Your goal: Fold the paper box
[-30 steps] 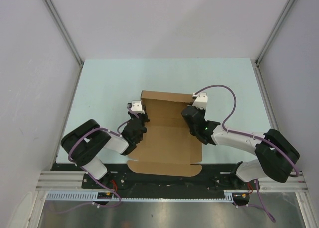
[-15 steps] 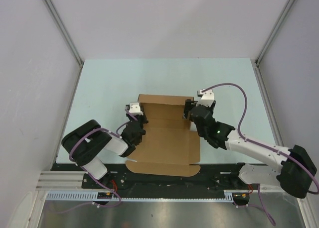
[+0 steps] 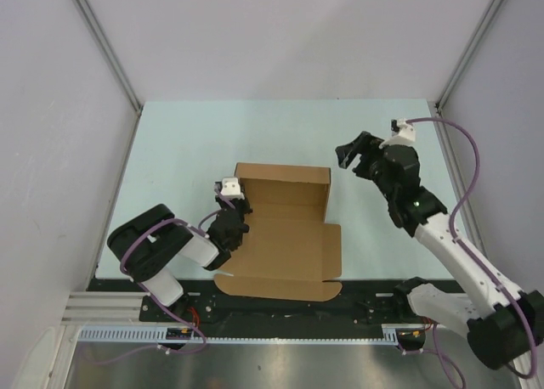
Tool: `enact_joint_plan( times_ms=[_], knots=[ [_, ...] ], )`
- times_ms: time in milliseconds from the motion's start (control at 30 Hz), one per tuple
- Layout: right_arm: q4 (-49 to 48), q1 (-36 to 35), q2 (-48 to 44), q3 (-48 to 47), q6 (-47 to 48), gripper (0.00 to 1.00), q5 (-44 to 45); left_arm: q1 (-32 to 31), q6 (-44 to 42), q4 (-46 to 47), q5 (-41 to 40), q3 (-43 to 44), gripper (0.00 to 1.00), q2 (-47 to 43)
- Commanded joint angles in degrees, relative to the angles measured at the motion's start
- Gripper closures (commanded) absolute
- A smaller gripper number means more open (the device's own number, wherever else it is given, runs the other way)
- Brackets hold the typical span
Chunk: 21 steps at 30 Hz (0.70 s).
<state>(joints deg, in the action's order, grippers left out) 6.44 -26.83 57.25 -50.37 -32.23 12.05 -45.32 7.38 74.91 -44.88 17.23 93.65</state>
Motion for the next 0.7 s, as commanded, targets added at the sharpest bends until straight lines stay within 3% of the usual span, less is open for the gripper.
enact_joint_plan(
  times_ms=[0,133,367,467,667],
  knots=[
    [-5.02,6.43,7.07,0.53,-8.37,0.14,-28.89,-0.56,-1.31,10.60,-1.61,-0.27,0.71,-0.48],
    [-9.77,6.44,12.08,0.54,-9.08,0.13,-31.82,-0.91,-1.75,10.78,-1.79,-0.36,0.71,-0.75],
    [-9.07,5.39,15.69,1.50,-6.97,0.17,-30.51,-1.61,-1.93,11.04,-2.40,-0.53,0.69,-1.01],
    [-7.67,4.42,15.87,1.85,-5.66,0.25,-28.41,-2.14,-2.19,11.04,-2.66,-0.62,0.68,-1.36],
    [-6.70,2.75,15.70,3.61,-3.37,0.50,-24.63,-3.19,-2.28,9.73,-3.72,-1.15,0.61,-3.47]
  ],
)
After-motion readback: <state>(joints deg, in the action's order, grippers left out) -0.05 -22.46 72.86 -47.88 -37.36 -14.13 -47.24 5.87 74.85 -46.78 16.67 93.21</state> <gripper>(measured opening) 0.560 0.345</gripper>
